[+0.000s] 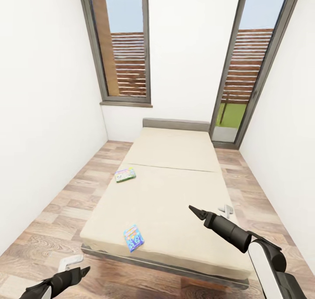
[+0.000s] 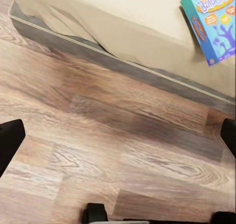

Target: Put all the toys in the child's room - the three board games (two on the bed and one on the table), the two jigsaw puzzles on the table, and the tennis ball on the table - inside the toy box on the table in the child's room.

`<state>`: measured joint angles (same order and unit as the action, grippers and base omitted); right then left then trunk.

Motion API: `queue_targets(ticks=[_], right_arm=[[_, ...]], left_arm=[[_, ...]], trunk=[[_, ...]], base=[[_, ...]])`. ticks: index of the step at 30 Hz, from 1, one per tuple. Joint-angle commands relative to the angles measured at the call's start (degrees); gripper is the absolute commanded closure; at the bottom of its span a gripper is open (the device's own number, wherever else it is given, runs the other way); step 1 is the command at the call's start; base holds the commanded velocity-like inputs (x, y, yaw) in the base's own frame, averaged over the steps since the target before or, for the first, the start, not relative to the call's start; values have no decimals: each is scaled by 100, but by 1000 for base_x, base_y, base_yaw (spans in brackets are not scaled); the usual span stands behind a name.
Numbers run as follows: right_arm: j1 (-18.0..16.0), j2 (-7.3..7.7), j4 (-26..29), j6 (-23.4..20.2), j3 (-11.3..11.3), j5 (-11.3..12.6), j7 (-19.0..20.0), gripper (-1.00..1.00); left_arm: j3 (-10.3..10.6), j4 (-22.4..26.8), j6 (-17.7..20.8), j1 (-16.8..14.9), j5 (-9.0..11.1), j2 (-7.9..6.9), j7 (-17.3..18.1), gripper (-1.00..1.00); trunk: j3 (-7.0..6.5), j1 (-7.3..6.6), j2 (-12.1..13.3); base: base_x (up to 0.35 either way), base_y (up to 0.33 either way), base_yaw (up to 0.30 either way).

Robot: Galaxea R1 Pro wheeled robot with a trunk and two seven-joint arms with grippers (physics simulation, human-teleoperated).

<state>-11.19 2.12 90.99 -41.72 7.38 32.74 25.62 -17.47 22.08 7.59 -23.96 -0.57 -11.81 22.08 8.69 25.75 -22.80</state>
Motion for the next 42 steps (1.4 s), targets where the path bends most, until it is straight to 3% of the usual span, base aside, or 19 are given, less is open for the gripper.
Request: queue_targets(ticks=[1, 5, 10, 15, 35, 38, 42], right_arm=[[-6, -1, 3, -38, 9, 13, 13, -100], [-6, 1, 4, -31, 7, 11, 7, -100], [-6, 7, 6, -26, 10, 10, 5, -100], [-6, 7, 6, -28, 10, 12, 4, -100], [-13, 8, 6, -37, 34, 13, 35, -100], [-11, 7, 6, -38, 31, 15, 111, -100], [-8, 8, 6, -61, 17, 128, 507, -100]], left_arm=[[-46, 9, 70, -4, -4, 3, 146, -100], [-44, 8, 302, -4, 9, -6, 935, -100], [-52, 7, 527, -4, 15, -11, 1332, -100], [-67, 7, 622, -4, 31, -6, 1382, -100], [-116, 5, 655, -4, 49, 8, 1411, -100], [-117, 1, 661, -4, 51, 11, 1415, -100], [-128, -6, 666, -4, 56, 6, 1422, -100]], trunk=[[9, 3, -12], [5, 3, -12], [4, 3, -12], [4, 3, -12], [363, 443, -814], [417, 509, -934], [488, 596, -1095]], base=[[-11, -39, 0], [-5, -16, 0], [-1, -3, 0], [0, 0, 0], [0, 0, 0], [0, 0, 0], [0, 0, 0]])
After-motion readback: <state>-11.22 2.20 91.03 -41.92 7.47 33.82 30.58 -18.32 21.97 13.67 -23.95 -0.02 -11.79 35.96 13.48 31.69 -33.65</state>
